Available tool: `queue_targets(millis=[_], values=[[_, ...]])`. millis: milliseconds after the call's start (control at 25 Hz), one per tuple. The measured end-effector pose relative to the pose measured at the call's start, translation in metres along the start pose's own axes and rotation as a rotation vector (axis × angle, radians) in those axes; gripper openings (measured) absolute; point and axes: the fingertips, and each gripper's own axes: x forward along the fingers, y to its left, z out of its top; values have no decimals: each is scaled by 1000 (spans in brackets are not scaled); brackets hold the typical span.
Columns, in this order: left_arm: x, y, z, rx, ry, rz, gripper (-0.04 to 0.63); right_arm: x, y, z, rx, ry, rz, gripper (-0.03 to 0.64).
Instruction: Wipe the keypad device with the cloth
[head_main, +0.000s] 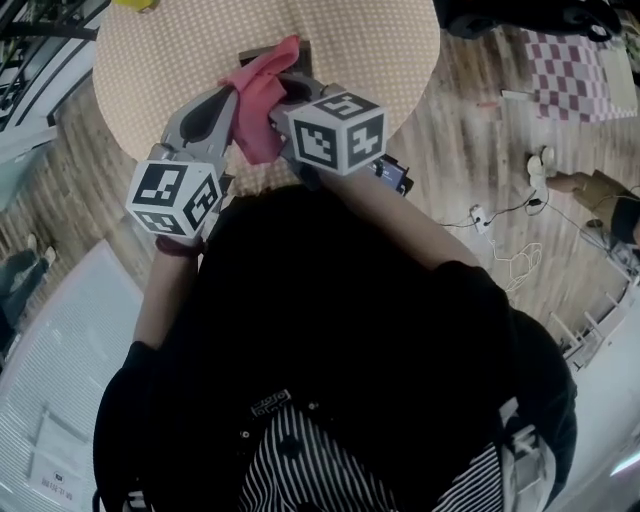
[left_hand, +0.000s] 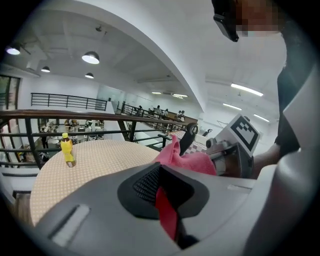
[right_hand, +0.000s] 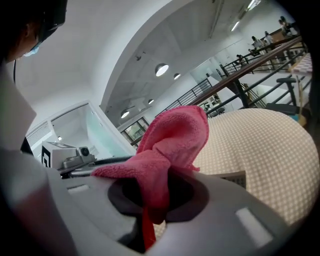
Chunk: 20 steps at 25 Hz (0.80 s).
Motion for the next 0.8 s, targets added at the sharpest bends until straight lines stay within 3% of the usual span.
queue_targets(millis=[200, 800], values=[[27, 6, -8, 32, 67, -69, -2, 10, -29, 6, 45, -8, -64, 64], [73, 45, -44, 35, 194, -132, -2, 51, -79, -15, 132, 3, -157, 64]])
